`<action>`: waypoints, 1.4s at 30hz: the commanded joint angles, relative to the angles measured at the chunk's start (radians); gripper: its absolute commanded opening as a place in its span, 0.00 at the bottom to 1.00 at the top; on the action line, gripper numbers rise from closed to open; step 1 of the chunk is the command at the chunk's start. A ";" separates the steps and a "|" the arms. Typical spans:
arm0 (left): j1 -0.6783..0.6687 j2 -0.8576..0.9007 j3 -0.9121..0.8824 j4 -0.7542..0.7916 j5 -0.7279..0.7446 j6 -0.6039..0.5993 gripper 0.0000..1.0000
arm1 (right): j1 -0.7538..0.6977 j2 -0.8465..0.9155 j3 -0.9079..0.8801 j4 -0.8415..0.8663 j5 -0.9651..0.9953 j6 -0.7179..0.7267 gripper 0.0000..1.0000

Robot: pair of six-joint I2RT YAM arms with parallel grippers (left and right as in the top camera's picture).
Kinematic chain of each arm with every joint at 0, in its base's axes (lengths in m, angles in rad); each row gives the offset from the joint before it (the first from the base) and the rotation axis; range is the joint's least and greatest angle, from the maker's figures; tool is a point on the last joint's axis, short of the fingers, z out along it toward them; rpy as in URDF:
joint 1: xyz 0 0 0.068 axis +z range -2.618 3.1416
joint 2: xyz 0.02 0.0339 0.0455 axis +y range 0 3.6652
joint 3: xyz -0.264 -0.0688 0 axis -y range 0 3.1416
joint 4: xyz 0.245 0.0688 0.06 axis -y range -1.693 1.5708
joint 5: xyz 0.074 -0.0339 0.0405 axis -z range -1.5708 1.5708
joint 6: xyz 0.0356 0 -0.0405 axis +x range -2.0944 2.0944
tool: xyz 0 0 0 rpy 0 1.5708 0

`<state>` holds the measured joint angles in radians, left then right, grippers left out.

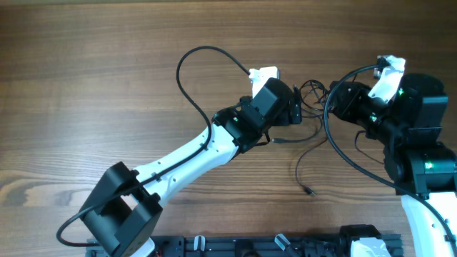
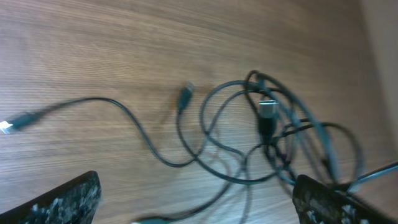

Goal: Untangle cables

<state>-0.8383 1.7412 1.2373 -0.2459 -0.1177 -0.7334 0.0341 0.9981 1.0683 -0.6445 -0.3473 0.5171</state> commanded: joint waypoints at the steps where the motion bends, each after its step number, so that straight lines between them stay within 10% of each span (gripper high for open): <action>1: 0.044 0.006 0.005 0.079 0.237 -0.143 1.00 | 0.002 -0.015 0.004 -0.006 -0.032 -0.039 0.04; 7: 0.134 0.017 0.004 0.139 0.628 0.278 1.00 | 0.002 -0.015 0.005 0.005 -0.154 -0.118 0.04; 17: 0.076 0.187 0.004 0.179 0.657 0.283 1.00 | 0.002 -0.050 0.006 0.182 -0.448 -0.066 0.05; 25: 0.121 0.209 0.004 -0.097 0.141 -0.011 0.95 | -0.053 -0.106 0.139 0.363 -0.326 -0.016 0.04; 31: 0.290 0.209 0.004 -0.211 0.128 -0.034 0.91 | -0.148 -0.101 0.171 0.264 -0.246 0.051 0.06; 35: 0.409 0.135 0.005 -0.227 0.400 0.284 1.00 | -0.145 -0.027 0.169 0.091 -0.258 -0.079 0.06; 42: 0.475 -0.103 0.005 -0.168 0.660 0.184 1.00 | -0.108 0.186 0.169 0.216 -0.361 0.224 0.05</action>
<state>-0.3511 1.7184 1.2400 -0.4343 0.4133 -0.5007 -0.1055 1.1336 1.2278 -0.4828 -0.6682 0.5949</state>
